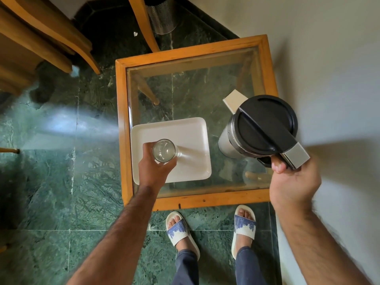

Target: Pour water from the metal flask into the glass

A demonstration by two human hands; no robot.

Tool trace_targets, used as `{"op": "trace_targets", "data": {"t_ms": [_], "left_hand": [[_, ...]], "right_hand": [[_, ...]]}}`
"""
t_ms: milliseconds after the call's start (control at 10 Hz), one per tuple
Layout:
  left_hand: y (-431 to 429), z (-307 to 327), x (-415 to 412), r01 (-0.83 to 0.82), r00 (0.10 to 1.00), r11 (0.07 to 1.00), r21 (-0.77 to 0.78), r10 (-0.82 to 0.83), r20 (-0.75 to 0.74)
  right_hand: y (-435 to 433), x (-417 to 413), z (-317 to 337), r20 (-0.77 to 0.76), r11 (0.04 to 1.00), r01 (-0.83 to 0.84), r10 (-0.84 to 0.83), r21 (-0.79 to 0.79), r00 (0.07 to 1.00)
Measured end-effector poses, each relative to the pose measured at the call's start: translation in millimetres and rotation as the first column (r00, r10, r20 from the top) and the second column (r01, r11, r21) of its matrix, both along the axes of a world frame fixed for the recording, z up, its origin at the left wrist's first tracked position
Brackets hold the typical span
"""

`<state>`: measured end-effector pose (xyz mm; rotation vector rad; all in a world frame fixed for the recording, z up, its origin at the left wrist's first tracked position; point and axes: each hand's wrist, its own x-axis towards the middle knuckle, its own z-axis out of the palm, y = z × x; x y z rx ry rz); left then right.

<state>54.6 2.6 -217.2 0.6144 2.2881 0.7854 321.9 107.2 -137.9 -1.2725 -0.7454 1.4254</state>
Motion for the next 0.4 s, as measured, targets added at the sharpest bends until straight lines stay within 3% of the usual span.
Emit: {"op": "trace_targets", "data": {"t_ms": [100, 200, 300, 400], "left_hand": [[2.9, 5.3, 0.4, 0.038, 0.999, 0.998, -0.048, -0.039, -0.021], [0.6, 20.4, -0.5, 0.188, 0.974, 0.971, -0.151, -0.203, -0.095], [4.4, 53.7, -5.6, 0.325, 0.892, 0.925, -0.196, -0.369, -0.262], [9.5, 107.7, -5.4, 0.424, 0.773, 0.885, -0.191, -0.464, -0.433]], "right_hand": [[1.5, -0.8, 4.2, 0.006, 1.000, -0.008, 0.008, 0.006, 1.000], [1.9, 4.3, 16.4, -0.022, 0.998, -0.070, 0.071, 0.004, 0.997], [16.0, 13.0, 42.7, 0.081, 0.996, -0.074, 0.070, 0.044, 0.994], [33.2, 13.1, 97.2, 0.562, 0.930, -0.339, 0.205, 0.144, 0.802]]}}
